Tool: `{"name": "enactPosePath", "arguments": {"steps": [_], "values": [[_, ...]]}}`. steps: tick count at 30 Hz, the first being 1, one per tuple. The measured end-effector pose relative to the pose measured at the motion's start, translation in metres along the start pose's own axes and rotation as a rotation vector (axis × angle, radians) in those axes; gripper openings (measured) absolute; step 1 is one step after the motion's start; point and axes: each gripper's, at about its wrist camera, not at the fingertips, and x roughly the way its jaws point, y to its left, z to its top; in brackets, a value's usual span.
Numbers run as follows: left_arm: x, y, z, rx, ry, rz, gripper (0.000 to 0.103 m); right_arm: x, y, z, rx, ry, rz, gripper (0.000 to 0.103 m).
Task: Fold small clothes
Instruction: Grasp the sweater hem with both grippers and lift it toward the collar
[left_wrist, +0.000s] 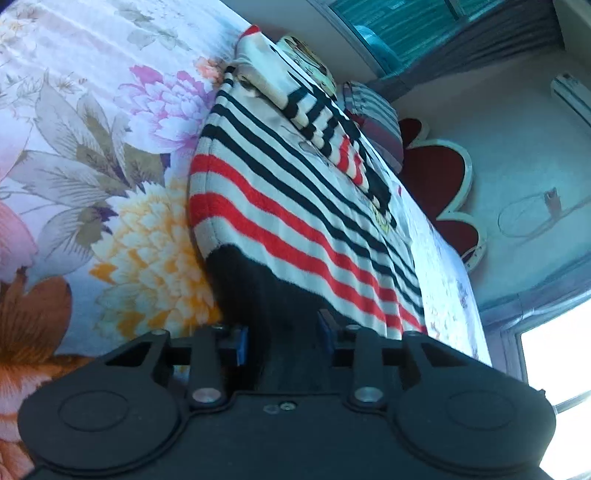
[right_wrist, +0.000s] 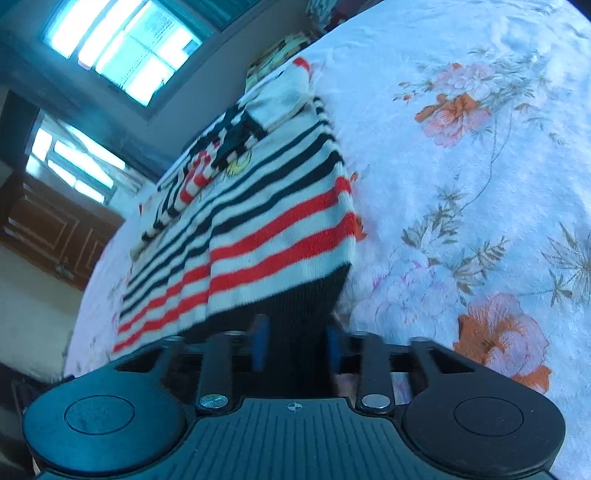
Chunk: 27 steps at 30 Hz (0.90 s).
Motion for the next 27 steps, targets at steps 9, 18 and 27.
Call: {"name": "enactPosePath", "arguments": {"steps": [9, 18, 27], "values": [[0.007, 0.005, 0.005, 0.018, -0.023, 0.038, 0.007, 0.011, 0.000, 0.001, -0.017, 0.021, -0.003, 0.004], [-0.006, -0.001, -0.005, 0.079, -0.080, 0.122, 0.007, -0.009, -0.003, 0.003, -0.032, -0.013, -0.026, 0.004], [-0.030, -0.007, 0.015, -0.019, -0.169, 0.006, 0.006, -0.023, 0.020, 0.021, -0.034, -0.138, 0.039, 0.004]]}}
